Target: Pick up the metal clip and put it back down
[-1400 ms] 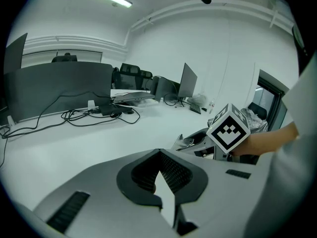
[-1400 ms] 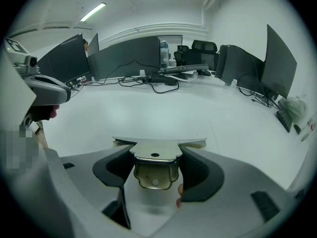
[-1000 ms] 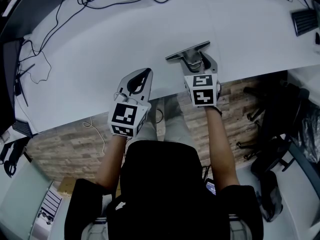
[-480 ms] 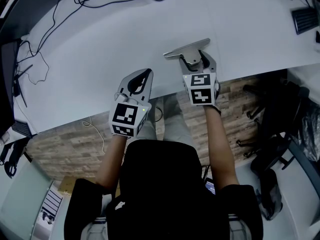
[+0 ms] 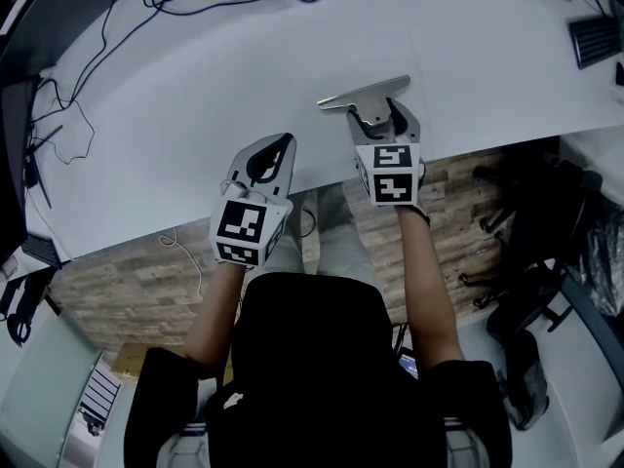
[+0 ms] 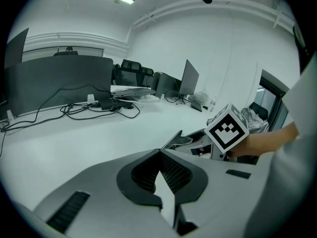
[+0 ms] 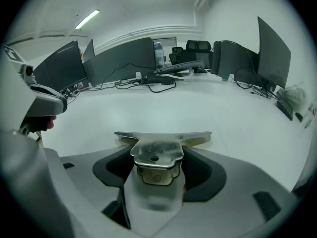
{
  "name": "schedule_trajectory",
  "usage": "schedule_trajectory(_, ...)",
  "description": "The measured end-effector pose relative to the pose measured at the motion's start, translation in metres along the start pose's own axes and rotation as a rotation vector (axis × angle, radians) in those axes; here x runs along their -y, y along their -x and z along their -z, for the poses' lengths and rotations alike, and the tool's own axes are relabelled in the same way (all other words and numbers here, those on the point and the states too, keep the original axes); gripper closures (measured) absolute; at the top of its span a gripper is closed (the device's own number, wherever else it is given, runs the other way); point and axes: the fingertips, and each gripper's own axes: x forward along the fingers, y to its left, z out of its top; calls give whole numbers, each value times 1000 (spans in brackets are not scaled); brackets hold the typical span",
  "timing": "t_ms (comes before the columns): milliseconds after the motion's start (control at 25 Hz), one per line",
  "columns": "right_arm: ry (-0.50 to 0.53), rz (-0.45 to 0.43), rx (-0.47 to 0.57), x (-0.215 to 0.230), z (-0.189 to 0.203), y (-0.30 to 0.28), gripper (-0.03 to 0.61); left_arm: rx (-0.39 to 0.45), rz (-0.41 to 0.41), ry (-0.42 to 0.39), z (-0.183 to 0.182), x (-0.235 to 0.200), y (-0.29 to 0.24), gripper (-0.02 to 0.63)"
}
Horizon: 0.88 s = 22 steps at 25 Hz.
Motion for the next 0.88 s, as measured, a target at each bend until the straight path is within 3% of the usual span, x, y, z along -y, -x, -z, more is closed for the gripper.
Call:
schedule_trajectory(440, -14, -5, -10, 1, 1, 3, 275, 3, -7, -8, -4, -2, 3, 604)
schedule_trajectory(880, 38, 7, -5, -3, -13, 22, 275, 35, 3, -30, -24, 5, 8, 604)
